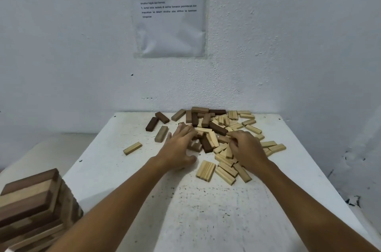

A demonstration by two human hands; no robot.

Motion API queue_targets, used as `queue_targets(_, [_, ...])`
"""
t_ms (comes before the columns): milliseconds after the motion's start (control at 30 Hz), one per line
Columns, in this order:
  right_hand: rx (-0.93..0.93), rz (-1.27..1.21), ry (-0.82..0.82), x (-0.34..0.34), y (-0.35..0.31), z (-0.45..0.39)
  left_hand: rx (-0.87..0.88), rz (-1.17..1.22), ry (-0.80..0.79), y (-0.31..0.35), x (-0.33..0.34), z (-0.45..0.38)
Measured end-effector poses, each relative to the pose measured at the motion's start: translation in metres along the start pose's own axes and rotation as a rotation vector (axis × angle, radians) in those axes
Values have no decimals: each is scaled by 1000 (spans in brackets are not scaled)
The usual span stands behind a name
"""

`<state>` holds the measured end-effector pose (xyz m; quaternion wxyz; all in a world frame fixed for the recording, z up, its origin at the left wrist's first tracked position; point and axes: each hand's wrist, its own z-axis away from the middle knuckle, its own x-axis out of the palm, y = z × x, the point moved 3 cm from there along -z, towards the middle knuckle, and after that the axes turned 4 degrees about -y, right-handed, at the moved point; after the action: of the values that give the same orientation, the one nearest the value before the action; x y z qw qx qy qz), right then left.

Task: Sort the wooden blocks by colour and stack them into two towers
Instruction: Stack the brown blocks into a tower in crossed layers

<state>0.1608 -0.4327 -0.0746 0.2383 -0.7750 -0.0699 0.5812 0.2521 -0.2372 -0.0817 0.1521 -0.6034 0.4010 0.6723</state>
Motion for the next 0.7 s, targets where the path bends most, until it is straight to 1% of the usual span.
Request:
queue_targets(67, [-3, 46, -9, 3, 2, -9, 12, 20, -11, -6, 2, -9])
queue_targets(100, [-6, 80, -7, 4, 2, -11, 24, 32, 14, -9, 2, -10])
queue_targets(200, [-25, 179, -9, 9, -1, -15, 67, -36, 175, -11, 1, -9])
queue_targets(267, [-21, 162, 0, 9, -5, -14, 82, -96, 242, -11, 1, -6])
queue_targets(300, [-1, 115, 2, 9, -6, -14, 83, -104, 250, -11, 1, -5])
queue_targets(367, [62, -7, -11, 8, -6, -17, 80, -72, 251, -12, 1, -3])
queue_targets(433, [113, -61, -53, 8, -6, -21, 79, -14, 251, -11, 0, -1])
queue_targets(567, [159, -51, -105, 9, -5, -26, 66, 47, 221, -8, -2, 1])
queue_targets(700, [135, -48, -75, 10, -6, -22, 18, 51, 152, -10, -1, 0])
